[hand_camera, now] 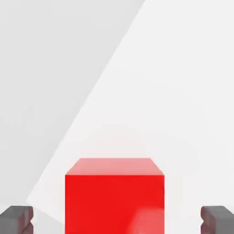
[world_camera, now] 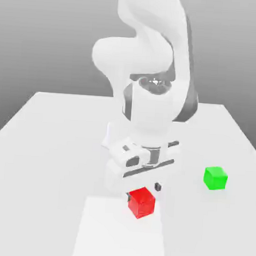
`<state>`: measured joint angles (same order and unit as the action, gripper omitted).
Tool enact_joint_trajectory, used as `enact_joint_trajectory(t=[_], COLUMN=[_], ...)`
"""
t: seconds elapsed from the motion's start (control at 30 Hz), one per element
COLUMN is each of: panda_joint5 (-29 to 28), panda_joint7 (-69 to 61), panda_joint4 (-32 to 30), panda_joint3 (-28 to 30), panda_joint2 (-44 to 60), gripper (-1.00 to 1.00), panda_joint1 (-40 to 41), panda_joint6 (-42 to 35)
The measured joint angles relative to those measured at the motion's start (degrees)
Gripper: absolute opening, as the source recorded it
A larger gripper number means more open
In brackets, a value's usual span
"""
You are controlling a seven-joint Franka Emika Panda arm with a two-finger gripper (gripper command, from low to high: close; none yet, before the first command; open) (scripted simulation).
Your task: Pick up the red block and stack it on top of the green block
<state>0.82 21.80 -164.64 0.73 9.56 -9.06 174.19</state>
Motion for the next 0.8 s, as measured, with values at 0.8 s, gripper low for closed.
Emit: enact_joint_trajectory(t=[0.8], panda_joint5=[6.23], panda_joint7=[-0.12], panda_joint4=[-2.30], panda_joint3=[-12.84], panda_joint2=[-20.76], gripper=[-1.00], panda_joint1=[-18.11], panda_joint6=[-18.17])
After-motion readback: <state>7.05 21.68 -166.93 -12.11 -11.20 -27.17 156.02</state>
